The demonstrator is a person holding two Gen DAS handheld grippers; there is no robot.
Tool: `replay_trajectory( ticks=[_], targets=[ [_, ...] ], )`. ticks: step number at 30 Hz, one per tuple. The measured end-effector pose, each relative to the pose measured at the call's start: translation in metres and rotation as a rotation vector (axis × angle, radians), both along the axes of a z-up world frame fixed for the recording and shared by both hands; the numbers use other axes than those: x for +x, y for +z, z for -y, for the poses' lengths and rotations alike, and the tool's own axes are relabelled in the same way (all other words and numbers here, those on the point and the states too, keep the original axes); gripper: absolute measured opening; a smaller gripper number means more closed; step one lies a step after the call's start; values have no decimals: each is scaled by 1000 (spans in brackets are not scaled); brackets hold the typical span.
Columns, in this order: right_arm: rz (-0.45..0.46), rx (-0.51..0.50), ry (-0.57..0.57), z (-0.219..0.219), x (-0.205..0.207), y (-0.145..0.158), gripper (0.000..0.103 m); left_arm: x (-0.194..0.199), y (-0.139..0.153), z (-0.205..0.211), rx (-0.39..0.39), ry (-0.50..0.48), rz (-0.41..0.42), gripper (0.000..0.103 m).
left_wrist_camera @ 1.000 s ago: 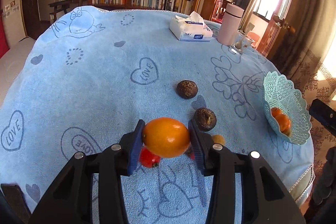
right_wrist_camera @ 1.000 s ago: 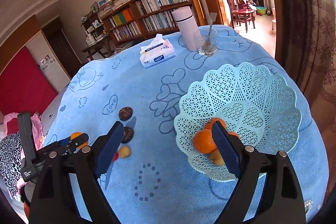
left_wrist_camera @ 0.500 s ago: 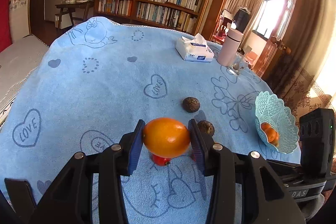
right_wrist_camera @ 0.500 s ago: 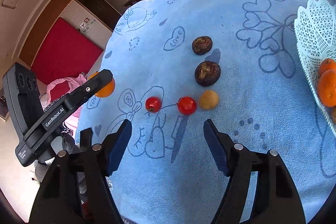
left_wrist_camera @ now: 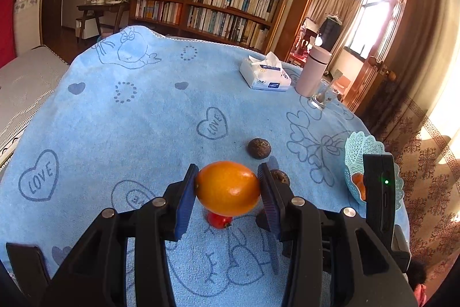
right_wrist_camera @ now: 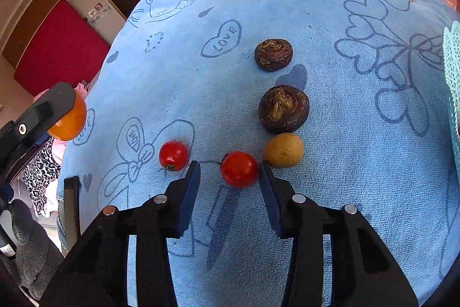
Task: Organize fruits
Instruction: 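Grasp a red tomato with the right gripper while the left gripper holds its fruit, then drop the tomato into the basket with the right gripper while the left gripper drops its fruit there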
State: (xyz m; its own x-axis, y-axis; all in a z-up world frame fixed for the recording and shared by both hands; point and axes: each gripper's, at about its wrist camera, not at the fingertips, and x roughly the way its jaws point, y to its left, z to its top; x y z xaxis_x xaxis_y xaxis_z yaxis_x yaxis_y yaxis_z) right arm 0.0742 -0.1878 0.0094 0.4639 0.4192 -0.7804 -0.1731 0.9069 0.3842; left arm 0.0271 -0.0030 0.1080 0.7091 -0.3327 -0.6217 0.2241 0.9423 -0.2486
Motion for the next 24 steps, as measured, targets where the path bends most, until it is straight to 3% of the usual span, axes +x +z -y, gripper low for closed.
replay_trajectory(
  ticks=[4,16,24],
  targets=[
    [34,-88,6,-12,0,-2,27,1,-1,-2,-6,7,-5,43],
    [137,-59,-30,17,-33,36,28,0,-2,-1,-6,0,-10,43],
    [190,-40,-177,83,-55,61,28,-2,-6,8,2,-24,-19,43]
  ],
)
